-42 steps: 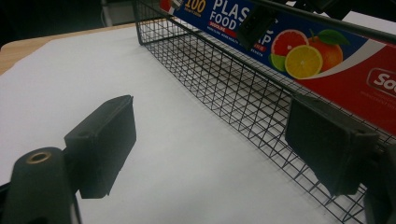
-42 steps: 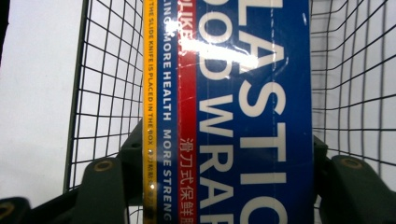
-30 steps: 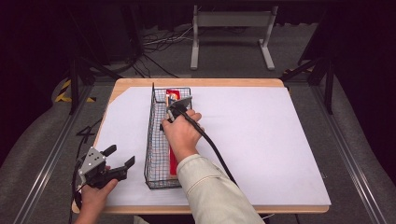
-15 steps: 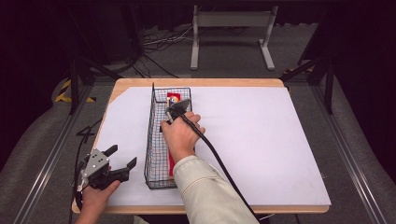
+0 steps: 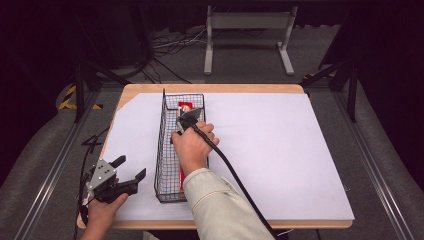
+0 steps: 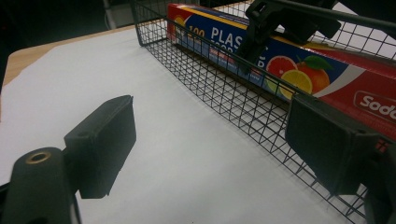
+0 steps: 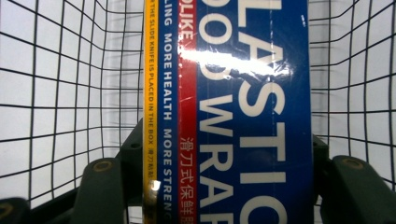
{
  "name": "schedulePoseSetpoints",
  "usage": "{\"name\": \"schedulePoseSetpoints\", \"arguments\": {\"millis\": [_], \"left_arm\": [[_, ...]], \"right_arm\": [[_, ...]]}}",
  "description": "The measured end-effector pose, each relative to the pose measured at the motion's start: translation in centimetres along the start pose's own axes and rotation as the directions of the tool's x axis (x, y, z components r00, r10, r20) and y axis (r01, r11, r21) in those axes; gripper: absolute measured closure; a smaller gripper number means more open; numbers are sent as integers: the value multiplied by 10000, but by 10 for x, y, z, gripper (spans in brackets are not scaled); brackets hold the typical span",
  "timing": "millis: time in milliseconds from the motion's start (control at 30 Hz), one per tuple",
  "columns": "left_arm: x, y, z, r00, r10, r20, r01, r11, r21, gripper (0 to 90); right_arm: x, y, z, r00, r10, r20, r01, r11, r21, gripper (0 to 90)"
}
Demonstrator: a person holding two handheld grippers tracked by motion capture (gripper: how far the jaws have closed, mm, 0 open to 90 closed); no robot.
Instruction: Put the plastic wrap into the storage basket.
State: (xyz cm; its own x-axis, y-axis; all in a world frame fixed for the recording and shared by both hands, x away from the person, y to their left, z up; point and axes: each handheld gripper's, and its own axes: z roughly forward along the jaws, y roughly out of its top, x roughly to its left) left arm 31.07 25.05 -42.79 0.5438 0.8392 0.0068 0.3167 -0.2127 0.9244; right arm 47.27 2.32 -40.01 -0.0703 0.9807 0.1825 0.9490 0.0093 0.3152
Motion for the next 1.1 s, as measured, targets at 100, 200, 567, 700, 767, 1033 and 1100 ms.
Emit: {"name": "schedulePoseSetpoints", "arguments": {"millis": [100,200,567,700,767,1033,1100], "left_arm": [[-1,0,0,10000,69,-4,-69,10000,-7,171],[-2,0,1,9999,157,-17,-156,9999,57,171],[-2,0,1,9999,152,-32,-152,9999,77,171],[-2,0,2,9999,154,-4,-154,9999,74,171],[0,-1,2,10000,97,4,-97,9999,84,171],[2,-1,2,10000,-31,13,31,9999,107,171],[2,-1,4,10000,14,36,-14,9999,145,171]], "right_arm": [[-1,0,3,9998,-182,6,182,9998,66,392],[-1,-1,3,9994,-352,45,353,9994,-61,339],[1,3,-7,9973,-626,-394,612,9975,-350,292],[4,5,-15,9959,-831,-358,805,9943,-702,264],[3,6,-20,9947,-967,-352,938,9926,-768,256],[-7,11,-45,9893,-1345,-572,1246,9808,-1502,233],[-10,11,-51,9822,-1795,-549,1671,9695,-1791,219]]}}
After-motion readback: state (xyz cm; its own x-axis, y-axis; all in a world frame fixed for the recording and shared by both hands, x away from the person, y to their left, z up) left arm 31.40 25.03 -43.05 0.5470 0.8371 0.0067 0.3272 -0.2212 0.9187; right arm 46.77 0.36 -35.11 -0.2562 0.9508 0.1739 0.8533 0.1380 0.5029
